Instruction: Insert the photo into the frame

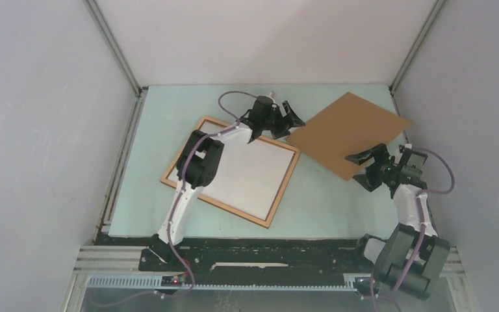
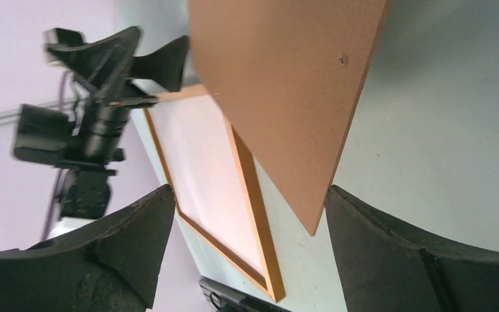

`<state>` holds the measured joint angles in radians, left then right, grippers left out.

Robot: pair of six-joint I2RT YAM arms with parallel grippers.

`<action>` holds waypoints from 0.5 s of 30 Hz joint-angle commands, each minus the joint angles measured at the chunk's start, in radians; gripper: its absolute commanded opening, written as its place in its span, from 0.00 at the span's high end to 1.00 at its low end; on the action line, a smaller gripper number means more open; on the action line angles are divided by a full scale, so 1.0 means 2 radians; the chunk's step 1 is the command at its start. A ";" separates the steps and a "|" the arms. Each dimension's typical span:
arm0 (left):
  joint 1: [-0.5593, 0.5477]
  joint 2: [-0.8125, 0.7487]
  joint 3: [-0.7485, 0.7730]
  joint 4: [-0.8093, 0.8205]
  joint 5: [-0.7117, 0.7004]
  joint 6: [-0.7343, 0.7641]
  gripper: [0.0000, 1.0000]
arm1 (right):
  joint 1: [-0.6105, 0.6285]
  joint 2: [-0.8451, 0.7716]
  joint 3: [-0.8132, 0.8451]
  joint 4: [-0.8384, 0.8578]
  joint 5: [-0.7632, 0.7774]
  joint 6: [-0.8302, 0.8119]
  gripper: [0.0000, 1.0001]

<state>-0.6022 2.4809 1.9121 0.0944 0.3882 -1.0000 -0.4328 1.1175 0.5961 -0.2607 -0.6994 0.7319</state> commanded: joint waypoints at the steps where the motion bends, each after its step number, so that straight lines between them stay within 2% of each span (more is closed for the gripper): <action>1: -0.032 -0.144 -0.074 0.017 0.153 -0.019 0.09 | 0.027 -0.010 -0.014 -0.031 -0.035 -0.027 0.08; 4: -0.029 -0.179 -0.121 0.018 0.155 -0.019 0.09 | 0.028 -0.023 -0.035 -0.039 -0.028 -0.045 0.08; 6: -0.031 -0.204 -0.168 0.051 0.155 -0.027 0.09 | 0.031 -0.028 -0.042 -0.041 -0.030 -0.050 0.08; 11: -0.029 -0.250 -0.260 0.067 0.148 -0.031 0.10 | 0.070 -0.023 -0.059 -0.027 -0.020 -0.044 0.08; 15: -0.029 -0.290 -0.324 0.048 0.135 -0.009 0.11 | 0.095 -0.021 -0.074 -0.016 0.005 -0.039 0.08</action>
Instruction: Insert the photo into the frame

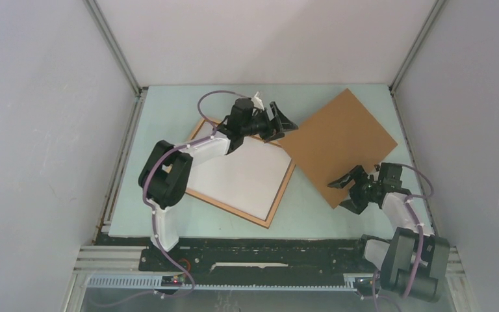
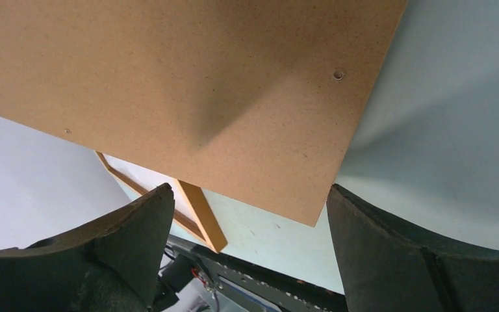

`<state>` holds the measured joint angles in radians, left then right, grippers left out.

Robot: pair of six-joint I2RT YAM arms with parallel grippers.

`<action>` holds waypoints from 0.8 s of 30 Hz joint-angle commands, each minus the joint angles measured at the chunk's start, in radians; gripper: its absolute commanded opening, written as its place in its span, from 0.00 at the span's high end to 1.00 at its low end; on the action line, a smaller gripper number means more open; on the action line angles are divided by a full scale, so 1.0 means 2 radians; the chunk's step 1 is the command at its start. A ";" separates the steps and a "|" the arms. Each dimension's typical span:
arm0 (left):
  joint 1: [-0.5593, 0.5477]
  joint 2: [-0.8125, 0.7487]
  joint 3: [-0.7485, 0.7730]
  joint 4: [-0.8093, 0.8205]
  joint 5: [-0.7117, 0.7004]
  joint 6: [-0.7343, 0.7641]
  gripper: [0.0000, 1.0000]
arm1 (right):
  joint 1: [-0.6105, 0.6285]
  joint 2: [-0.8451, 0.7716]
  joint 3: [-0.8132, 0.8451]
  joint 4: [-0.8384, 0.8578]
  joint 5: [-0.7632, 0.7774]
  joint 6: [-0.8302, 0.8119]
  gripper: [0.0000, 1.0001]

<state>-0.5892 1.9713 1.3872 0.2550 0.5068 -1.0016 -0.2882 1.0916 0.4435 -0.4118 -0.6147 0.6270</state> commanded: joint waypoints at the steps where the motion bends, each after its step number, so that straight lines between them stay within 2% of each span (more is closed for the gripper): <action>1: -0.035 -0.046 -0.079 -0.032 0.075 -0.003 0.11 | 0.026 -0.006 -0.003 0.069 -0.043 0.017 0.08; 5: -0.033 -0.105 -0.160 -0.050 0.041 0.038 0.11 | 0.041 -0.002 -0.012 0.066 -0.021 0.003 0.08; 8: -0.029 -0.123 -0.185 -0.088 0.026 0.079 0.12 | 0.047 0.006 -0.017 0.070 -0.029 -0.005 0.08; 18: -0.014 -0.167 -0.190 -0.207 -0.056 0.197 0.06 | 0.043 0.023 -0.017 0.054 -0.018 -0.037 0.08; 24: -0.014 -0.161 -0.210 -0.197 -0.061 0.195 0.08 | 0.013 -0.012 -0.031 0.046 -0.011 -0.022 0.08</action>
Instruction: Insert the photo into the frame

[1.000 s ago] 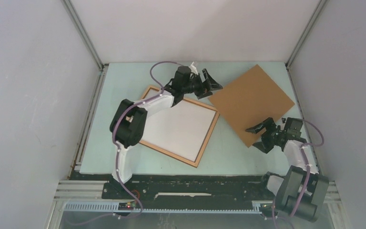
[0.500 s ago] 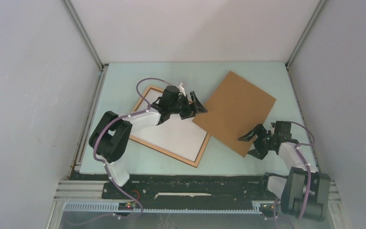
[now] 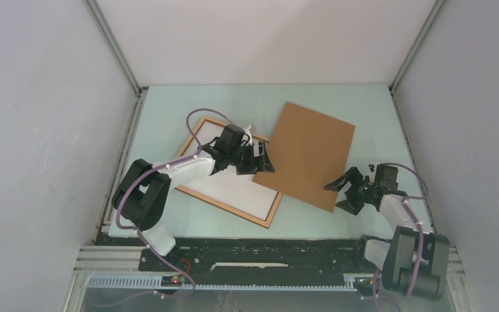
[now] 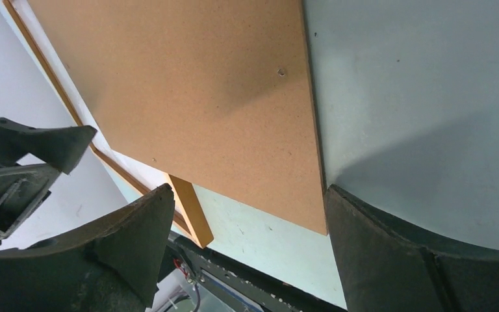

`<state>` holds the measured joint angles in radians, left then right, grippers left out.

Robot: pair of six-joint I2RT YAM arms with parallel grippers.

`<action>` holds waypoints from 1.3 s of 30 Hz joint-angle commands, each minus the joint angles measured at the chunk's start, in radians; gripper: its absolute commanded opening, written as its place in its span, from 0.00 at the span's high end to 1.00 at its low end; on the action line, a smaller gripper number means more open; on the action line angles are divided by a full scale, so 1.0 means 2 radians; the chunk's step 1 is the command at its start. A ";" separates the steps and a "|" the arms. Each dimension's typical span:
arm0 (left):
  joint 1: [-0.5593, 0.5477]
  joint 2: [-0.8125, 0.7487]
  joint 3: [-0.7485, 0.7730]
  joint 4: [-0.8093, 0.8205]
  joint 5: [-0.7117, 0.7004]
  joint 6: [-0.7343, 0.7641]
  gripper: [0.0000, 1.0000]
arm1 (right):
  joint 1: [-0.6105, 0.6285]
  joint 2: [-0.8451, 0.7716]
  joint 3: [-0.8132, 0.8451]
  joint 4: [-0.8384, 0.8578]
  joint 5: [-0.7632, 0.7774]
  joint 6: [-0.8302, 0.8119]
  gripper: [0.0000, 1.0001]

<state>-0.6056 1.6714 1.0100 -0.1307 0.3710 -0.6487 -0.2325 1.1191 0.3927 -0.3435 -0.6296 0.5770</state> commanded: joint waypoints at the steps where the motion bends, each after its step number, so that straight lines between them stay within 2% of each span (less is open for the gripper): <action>1: -0.006 -0.008 -0.024 -0.004 0.004 0.020 0.10 | -0.023 -0.029 -0.006 0.010 -0.007 0.003 0.08; 6: -0.002 -0.017 -0.035 -0.011 -0.027 0.029 0.15 | -0.059 -0.035 -0.005 -0.001 -0.024 -0.002 0.08; 11: -0.001 -0.045 -0.041 -0.028 -0.069 0.054 0.19 | -0.058 -0.016 -0.007 0.016 -0.018 0.000 0.08; 21: 0.000 -0.011 -0.042 -0.007 -0.029 0.042 0.23 | -0.050 0.057 0.001 0.076 -0.062 0.008 0.09; 23: -0.001 -0.011 -0.042 -0.016 -0.050 0.048 0.29 | -0.048 0.063 -0.001 0.090 -0.070 0.018 0.09; 26: -0.013 -0.032 -0.041 -0.038 -0.109 0.073 0.34 | -0.047 0.069 -0.001 0.098 -0.071 0.021 0.09; 30: -0.022 -0.058 -0.035 -0.059 -0.149 0.082 0.35 | -0.048 0.074 0.002 0.097 -0.066 0.016 0.09; 34: -0.033 -0.079 0.000 -0.111 -0.182 0.094 0.26 | -0.055 0.077 0.007 0.083 -0.065 0.003 0.09; 36: -0.034 -0.091 0.007 -0.116 -0.175 0.093 0.25 | -0.057 0.075 0.007 0.080 -0.059 -0.002 0.09; 39: -0.034 -0.088 0.010 -0.082 -0.118 0.078 0.32 | -0.058 0.076 0.007 0.079 -0.051 -0.006 0.09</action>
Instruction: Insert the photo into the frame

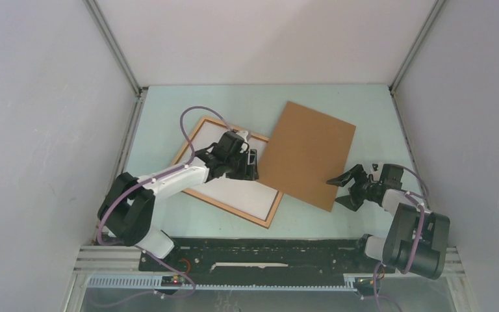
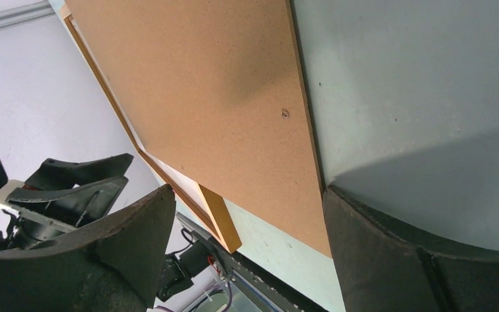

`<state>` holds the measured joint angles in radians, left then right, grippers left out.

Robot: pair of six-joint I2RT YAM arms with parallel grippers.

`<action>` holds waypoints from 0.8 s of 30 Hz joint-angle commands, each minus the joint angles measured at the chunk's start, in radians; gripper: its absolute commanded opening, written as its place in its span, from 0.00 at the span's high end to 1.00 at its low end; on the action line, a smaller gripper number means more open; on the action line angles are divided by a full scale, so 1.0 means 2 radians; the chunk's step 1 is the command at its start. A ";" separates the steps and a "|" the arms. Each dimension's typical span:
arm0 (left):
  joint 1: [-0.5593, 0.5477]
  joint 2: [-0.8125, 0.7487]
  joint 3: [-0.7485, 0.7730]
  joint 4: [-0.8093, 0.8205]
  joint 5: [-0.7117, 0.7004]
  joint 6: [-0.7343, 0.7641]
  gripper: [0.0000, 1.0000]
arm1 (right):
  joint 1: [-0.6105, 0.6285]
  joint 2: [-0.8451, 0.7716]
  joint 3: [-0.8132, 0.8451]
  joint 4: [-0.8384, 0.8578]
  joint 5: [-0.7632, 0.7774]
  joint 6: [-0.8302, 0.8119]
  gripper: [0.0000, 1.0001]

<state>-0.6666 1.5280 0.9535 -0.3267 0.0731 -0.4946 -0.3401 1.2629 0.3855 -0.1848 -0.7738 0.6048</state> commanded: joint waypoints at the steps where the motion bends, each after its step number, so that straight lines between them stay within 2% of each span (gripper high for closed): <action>1: -0.004 -0.008 0.044 0.023 0.050 -0.009 0.35 | -0.005 0.006 0.011 0.001 0.020 -0.021 0.09; 6: -0.006 0.038 0.046 0.091 0.117 -0.070 0.42 | -0.010 0.022 0.014 0.007 0.008 -0.024 0.09; 13: 0.007 0.096 0.051 0.124 0.117 -0.080 0.45 | -0.012 0.032 0.013 0.021 -0.020 -0.026 0.08; 24: 0.019 0.116 0.010 0.176 0.131 -0.104 0.45 | -0.033 0.052 0.010 0.038 -0.038 -0.022 0.08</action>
<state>-0.6312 1.7470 1.0069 -0.0544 0.3073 -0.6750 -0.3943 1.3460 0.4007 -0.1516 -0.8608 0.5842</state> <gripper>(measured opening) 0.550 0.916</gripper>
